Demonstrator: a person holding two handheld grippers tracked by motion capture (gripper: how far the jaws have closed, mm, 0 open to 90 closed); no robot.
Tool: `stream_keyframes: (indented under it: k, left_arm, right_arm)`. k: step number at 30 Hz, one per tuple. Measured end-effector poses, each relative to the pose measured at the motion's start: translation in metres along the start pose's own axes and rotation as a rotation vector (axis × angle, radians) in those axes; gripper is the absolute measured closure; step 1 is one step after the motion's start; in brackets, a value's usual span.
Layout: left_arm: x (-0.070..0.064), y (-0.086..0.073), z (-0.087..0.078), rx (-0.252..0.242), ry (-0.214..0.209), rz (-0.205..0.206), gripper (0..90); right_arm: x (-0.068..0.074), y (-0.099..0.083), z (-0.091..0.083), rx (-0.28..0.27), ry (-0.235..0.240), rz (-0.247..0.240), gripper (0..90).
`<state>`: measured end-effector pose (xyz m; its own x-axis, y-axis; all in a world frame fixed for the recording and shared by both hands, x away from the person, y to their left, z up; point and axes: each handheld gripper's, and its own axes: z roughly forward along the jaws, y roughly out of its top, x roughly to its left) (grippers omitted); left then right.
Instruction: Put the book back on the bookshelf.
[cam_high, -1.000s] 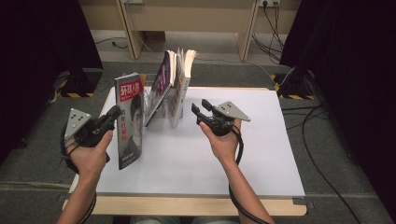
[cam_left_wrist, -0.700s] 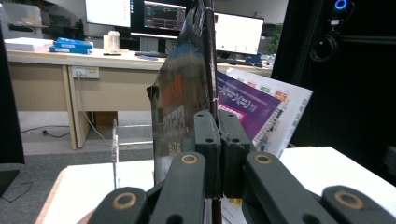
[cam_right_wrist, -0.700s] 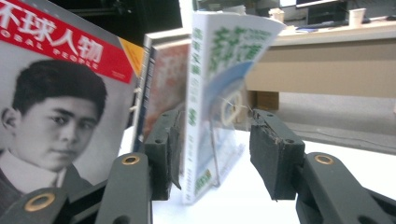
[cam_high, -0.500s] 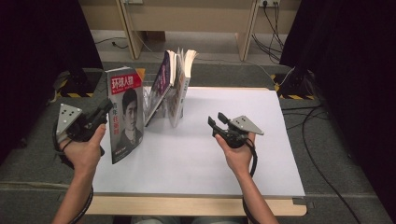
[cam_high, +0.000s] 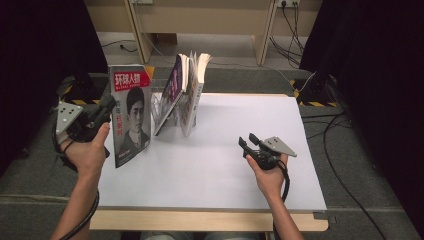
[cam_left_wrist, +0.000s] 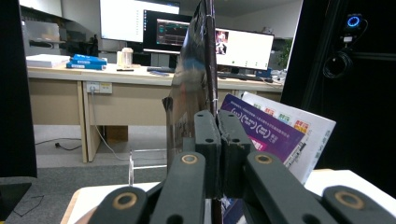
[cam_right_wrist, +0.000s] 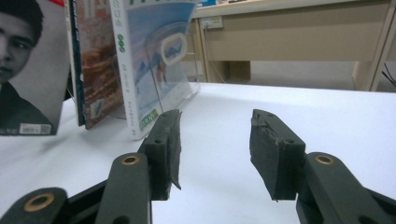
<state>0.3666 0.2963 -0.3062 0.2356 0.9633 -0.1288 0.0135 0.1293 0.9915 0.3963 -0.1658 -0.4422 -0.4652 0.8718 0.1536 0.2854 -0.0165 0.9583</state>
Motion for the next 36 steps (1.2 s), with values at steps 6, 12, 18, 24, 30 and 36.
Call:
stream_keyframes:
  k: [6,12,18,24,30,36]
  left_arm:
    - [0.004,0.005,0.005,-0.030,0.009,0.003,87.3]
    - [0.007,0.010,0.014,-0.036,0.015,0.002,87.3]
    - [0.009,0.012,0.021,-0.036,0.031,0.006,87.5]
    - [0.011,0.008,0.028,-0.008,0.032,-0.015,87.6]
    - [0.015,0.017,0.042,-0.005,0.039,-0.017,87.6]
    - [0.023,0.024,0.067,-0.009,0.066,-0.021,87.6]
  right_arm:
    - [-0.004,-0.005,-0.004,0.011,-0.014,0.001,53.6]
    - [-0.003,-0.005,-0.005,0.009,-0.017,0.000,53.6]
    - [-0.004,-0.008,-0.003,0.019,-0.012,0.007,53.6]
    - [-0.004,-0.009,-0.002,0.025,-0.009,0.011,53.5]
    - [-0.005,-0.011,-0.002,0.030,-0.011,0.013,53.5]
    - [-0.005,-0.012,-0.001,0.033,-0.011,0.016,53.6]
